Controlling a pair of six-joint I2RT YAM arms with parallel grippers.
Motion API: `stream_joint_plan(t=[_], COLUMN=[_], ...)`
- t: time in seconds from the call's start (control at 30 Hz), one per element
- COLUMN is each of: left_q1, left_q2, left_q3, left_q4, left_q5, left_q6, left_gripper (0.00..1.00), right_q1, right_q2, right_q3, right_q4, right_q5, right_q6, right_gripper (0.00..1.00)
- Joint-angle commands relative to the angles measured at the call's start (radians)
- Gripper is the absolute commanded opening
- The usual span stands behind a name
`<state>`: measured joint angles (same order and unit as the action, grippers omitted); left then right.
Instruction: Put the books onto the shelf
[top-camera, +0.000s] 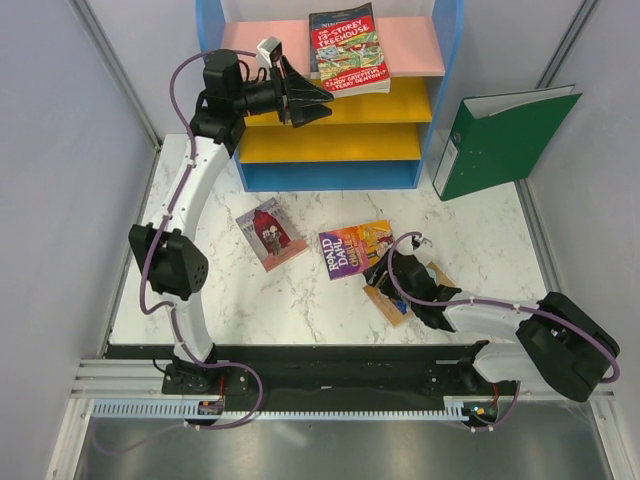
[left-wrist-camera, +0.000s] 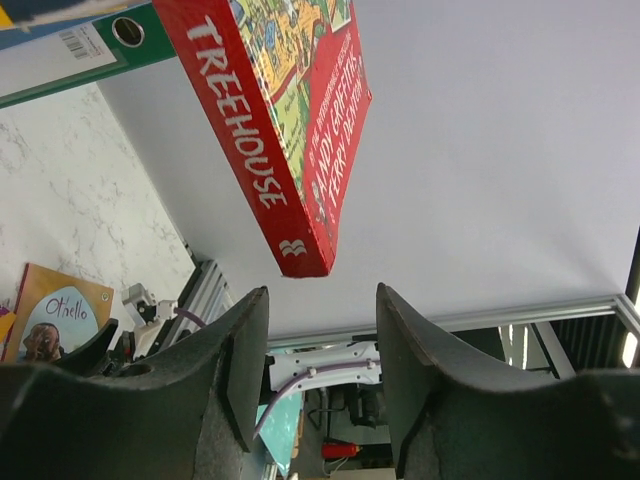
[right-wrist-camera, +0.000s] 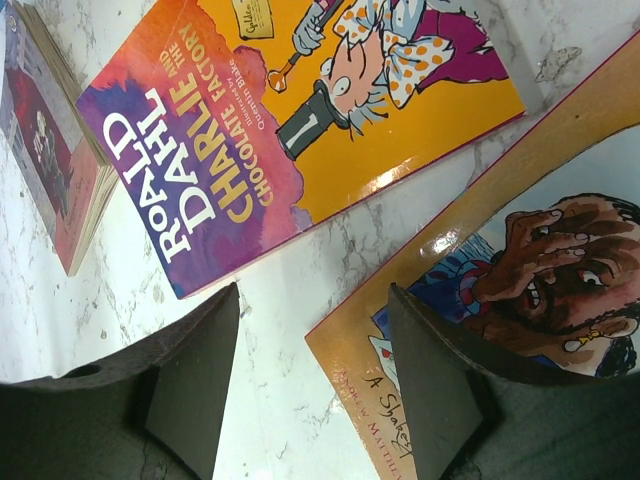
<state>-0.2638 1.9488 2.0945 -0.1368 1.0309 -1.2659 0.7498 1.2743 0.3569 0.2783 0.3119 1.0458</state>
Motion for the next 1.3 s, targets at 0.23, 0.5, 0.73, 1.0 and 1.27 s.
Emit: stream_joint_plan(t=[0.23,0.5,0.73,1.0,1.27], left_q1=[-0.008,-0.025,-0.037,-0.037,-0.034], left_q2=[-0.070,-0.065,-0.057,-0.021,0.007], left_q3=[-0.065,-0.065,-0.059,-0.010,0.033], left_q4=[0.054,0.052,0.054,0.043,0.020], left_q5=[0.003,-0.058,-0.104,-0.137,-0.169], left_q6=[0.082,0.102,0.109,0.097,0.100], left_gripper=[0.27,0.10,0.09,0.09,0.08], right_q1=[0.002,0.002,0.002,0.002,0.002], right_q2=[0.017,0.022,0.022,0.022,0.023], right_q3=[0.030,0.033,0.036,0.036,0.039], right_q4=[-0.001,-0.001,-0.004,-0.007,-0.005], right_q5=[-0.011,-0.016,-0.017,-0.017,-0.019], right_q6=[-0.013,-0.015,-0.017,-0.018,-0.021], right_gripper=[0.68,0.68,0.68,0.68,0.69])
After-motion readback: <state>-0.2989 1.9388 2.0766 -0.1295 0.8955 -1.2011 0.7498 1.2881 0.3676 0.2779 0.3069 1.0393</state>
